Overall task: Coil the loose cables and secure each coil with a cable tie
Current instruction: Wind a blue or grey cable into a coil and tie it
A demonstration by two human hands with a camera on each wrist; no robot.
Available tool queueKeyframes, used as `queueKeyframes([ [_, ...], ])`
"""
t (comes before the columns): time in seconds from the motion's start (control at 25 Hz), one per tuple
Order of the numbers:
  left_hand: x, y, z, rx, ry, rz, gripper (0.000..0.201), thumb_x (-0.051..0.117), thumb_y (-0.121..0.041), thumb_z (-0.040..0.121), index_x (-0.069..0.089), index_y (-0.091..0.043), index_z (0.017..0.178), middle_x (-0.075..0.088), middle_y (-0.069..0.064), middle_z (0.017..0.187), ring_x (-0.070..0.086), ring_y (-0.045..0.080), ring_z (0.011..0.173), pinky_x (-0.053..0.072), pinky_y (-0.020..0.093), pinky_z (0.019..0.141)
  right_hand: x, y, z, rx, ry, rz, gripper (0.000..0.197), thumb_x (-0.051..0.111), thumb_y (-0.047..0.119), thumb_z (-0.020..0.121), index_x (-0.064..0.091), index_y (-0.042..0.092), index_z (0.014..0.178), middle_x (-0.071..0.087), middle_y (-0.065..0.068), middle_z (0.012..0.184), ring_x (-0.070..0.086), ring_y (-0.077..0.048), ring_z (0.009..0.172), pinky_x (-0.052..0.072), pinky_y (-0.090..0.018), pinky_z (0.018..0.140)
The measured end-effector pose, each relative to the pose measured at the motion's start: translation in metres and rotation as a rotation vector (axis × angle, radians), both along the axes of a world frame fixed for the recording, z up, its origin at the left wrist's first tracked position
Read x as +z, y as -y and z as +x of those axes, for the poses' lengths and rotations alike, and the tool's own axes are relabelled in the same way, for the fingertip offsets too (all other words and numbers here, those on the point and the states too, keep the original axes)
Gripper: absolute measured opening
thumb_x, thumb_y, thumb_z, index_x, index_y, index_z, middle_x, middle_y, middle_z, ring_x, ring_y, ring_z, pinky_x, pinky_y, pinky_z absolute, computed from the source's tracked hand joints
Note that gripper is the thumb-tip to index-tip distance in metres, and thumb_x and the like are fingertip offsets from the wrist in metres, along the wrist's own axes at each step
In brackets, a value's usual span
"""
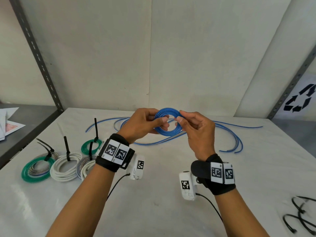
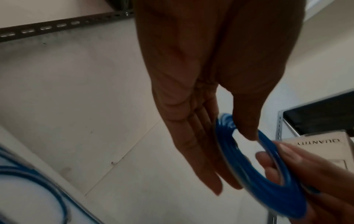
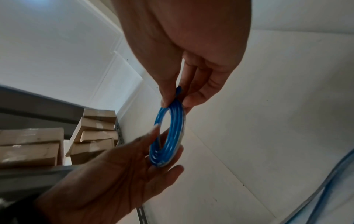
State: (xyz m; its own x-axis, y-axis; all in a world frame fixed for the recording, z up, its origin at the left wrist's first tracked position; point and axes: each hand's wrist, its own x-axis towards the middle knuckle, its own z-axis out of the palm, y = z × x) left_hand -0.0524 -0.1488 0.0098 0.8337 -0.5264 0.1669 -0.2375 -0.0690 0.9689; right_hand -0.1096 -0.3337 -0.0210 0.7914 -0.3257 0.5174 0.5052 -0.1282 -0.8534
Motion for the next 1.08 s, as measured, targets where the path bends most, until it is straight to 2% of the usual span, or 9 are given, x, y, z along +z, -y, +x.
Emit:
queueKeyframes([
  [0.16,0.001,-0.005,-0.001,-0.019,-0.034,-0.071,0.027,0.068,-0.013,0.093,0.070,0.003,0.115,0.076,0.021,0.098,0.074,0.033,0.095,0.062,0.037,0.078,0.001,0.004,0.000,0.003,-0.017,-0.015,0.018,0.070,0.007,0.091,0.073,0.018,0.105,0.079,0.001,0.096,0.075,-0.020,0.092,0.059,-0.035,0.083],
  [0.28,0.002,0.000,-0.003,0.032,-0.052,-0.127,0.025,0.069,-0.012,0.093,0.071,0.002,0.113,0.077,0.020,0.094,0.075,0.031,0.090,0.062,0.035,0.073,0.000,0.004,0.001,-0.014,-0.015,-0.044,0.020,0.062,0.011,0.098,0.070,0.020,0.114,0.078,-0.001,0.103,0.075,-0.019,0.096,0.060,-0.034,0.079],
  [0.36,0.001,0.003,-0.003,0.055,-0.064,-0.151,0.024,0.068,-0.013,0.094,0.071,0.002,0.113,0.077,0.019,0.094,0.075,0.030,0.089,0.062,0.036,0.073,0.000,0.002,0.001,-0.032,-0.010,-0.010,0.019,0.060,0.013,0.100,0.067,0.015,0.117,0.078,-0.007,0.102,0.075,-0.020,0.095,0.060,-0.034,0.078],
  [0.44,0.002,0.004,-0.003,0.061,-0.074,-0.170,0.025,0.068,-0.014,0.094,0.071,0.002,0.113,0.077,0.017,0.094,0.075,0.028,0.087,0.063,0.038,0.076,0.000,-0.003,0.000,-0.060,0.010,0.092,0.013,0.063,0.012,0.098,0.064,0.006,0.109,0.078,-0.011,0.096,0.076,-0.024,0.089,0.060,-0.037,0.072],
  [0.52,0.003,0.005,-0.003,0.066,-0.081,-0.192,0.025,0.067,-0.014,0.095,0.071,0.002,0.112,0.077,0.016,0.092,0.075,0.026,0.085,0.063,0.036,0.075,-0.002,-0.006,0.001,-0.077,0.027,0.122,0.010,0.063,0.011,0.097,0.063,0.003,0.103,0.077,-0.012,0.094,0.076,-0.025,0.087,0.060,-0.038,0.067],
  [0.68,0.003,0.004,-0.003,0.103,-0.116,-0.243,0.021,0.066,-0.013,0.095,0.071,0.002,0.109,0.076,0.013,0.088,0.075,0.020,0.082,0.060,0.028,0.069,-0.003,-0.010,0.001,-0.024,-0.005,0.130,0.016,0.059,0.010,0.100,0.066,0.007,0.114,0.077,-0.010,0.101,0.075,-0.023,0.097,0.060,-0.031,0.066],
  [0.88,0.003,0.007,-0.004,0.098,-0.140,-0.268,0.024,0.065,-0.012,0.096,0.070,0.005,0.112,0.076,0.013,0.090,0.075,0.020,0.083,0.060,0.027,0.069,-0.002,-0.012,0.000,-0.033,-0.014,0.167,0.010,0.063,0.010,0.097,0.060,0.006,0.106,0.077,-0.012,0.099,0.076,-0.025,0.091,0.060,-0.033,0.065],
  [1.08,0.002,0.008,-0.005,0.098,-0.128,-0.273,0.027,0.065,-0.016,0.096,0.070,0.005,0.112,0.076,0.016,0.095,0.075,0.024,0.088,0.060,0.029,0.074,0.002,-0.010,-0.002,0.014,-0.045,0.172,0.026,0.074,0.005,0.088,0.059,0.010,0.108,0.077,-0.015,0.096,0.076,-0.028,0.084,0.061,-0.033,0.064],
])
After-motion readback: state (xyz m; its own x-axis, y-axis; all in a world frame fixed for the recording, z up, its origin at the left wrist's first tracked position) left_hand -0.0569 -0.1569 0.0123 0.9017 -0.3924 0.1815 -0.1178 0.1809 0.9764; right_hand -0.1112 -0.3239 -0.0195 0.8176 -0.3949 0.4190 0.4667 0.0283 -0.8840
